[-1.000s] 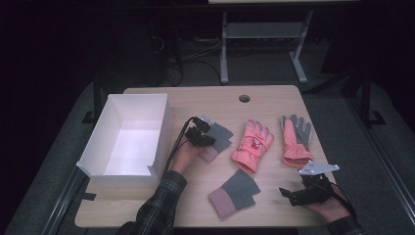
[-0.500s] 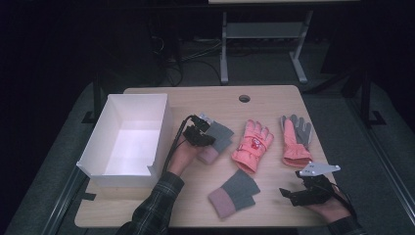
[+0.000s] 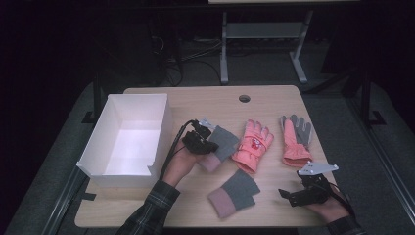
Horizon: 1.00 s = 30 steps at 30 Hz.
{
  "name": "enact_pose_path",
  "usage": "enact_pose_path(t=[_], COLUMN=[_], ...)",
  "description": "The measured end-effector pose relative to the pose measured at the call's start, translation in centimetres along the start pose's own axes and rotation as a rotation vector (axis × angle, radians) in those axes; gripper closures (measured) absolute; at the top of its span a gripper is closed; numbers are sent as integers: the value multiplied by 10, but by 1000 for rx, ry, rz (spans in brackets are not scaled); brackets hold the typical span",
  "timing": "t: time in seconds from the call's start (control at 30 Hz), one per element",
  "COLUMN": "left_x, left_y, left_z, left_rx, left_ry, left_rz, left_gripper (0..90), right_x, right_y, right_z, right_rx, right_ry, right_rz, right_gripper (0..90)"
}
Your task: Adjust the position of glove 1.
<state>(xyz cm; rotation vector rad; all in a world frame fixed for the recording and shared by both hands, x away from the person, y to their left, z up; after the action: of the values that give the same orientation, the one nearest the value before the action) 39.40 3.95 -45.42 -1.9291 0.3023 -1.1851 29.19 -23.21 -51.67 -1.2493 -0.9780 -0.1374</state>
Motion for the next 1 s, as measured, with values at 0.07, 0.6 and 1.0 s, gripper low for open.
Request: enact_pose_path(t=[0.07, 0.6, 1.0], left_x=[-1, -23, -43], left_y=[-3, -10, 6], left_z=[-7, -56, -85], left_rx=[-15, -113, -181], left_ry=[-1, 61, 90], left_rz=[-1, 29, 86], left_gripper=[859, 860, 860], right_x=[0, 1, 0], right_y=[0, 1, 1], right_z=[0, 0, 0], right_rx=[-1, -3, -2], right_ry=[-1, -4, -8], right_rz=[1, -4, -2], right_gripper=[27, 27, 28])
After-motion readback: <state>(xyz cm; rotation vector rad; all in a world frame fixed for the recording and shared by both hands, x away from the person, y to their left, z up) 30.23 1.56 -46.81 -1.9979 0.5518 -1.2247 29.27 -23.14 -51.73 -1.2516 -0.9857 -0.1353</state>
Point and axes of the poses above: each handheld gripper's, and its own axes: y roughly forward along the jaws, x roughly out of its top, z roughly to its left, the point moved 8 cm from there along y, roughly forward along the jaws, and after that the axes turned 7 degrees about -x, right-handed, at the moved point
